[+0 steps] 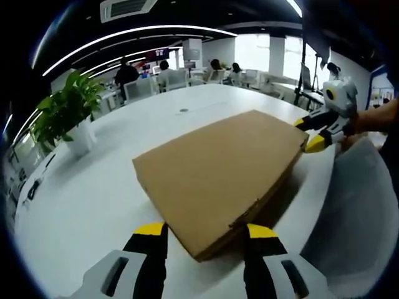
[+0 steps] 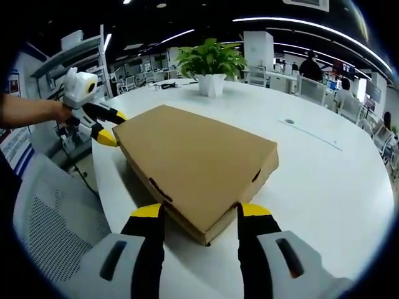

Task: Operate the shoe box by opening the lid, removing the specified soft item, and placing it in the target area until the item is outside and the box remains undamaged.

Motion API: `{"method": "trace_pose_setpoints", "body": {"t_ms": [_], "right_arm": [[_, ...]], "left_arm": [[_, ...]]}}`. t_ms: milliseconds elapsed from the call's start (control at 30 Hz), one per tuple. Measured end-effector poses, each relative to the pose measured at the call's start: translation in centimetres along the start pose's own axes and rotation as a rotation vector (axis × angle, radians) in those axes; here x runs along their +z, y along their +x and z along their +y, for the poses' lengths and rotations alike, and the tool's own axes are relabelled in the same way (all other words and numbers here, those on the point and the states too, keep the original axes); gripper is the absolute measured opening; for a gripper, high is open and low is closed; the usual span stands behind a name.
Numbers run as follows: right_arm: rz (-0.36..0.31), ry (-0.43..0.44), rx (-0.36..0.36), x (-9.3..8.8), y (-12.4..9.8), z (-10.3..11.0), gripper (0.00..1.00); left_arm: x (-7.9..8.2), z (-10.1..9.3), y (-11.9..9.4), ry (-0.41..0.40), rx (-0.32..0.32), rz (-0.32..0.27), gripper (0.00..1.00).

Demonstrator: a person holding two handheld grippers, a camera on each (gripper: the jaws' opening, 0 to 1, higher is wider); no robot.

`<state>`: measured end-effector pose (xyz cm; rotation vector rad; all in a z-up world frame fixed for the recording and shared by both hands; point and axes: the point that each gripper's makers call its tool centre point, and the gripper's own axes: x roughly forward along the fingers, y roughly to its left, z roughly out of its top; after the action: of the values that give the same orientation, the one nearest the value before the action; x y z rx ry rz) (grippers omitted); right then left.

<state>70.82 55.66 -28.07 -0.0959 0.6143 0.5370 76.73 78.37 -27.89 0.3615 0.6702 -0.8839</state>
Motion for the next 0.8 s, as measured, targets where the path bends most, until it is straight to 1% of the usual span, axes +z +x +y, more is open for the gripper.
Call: {"method": "trace_pose_setpoints", "body": {"t_ms": [167, 367, 467, 800], "right_arm": [[-0.01, 0.002, -0.001, 0.0, -0.2, -0.2, 0.42], [-0.021, -0.003, -0.004, 0.0, -0.5, -0.2, 0.4], [-0.023, -0.006, -0.005, 0.0, -0.7, -0.3, 0.38], [-0.009, -0.006, -0.017, -1.4, -1.6, -0.6, 0.31]], "left_arm": [[-0.2, 0.1, 0.0, 0.015, 0.009, -0.005, 0.49], [-0.2, -0.3, -0.1, 0.005, 0.015, -0.019, 0.53], [-0.3, -0.3, -0.3, 0.003, 0.018, -0.027, 0.53], [-1.4, -1.1, -0.6, -0.024, 0.019, -0.025, 0.52]]}}
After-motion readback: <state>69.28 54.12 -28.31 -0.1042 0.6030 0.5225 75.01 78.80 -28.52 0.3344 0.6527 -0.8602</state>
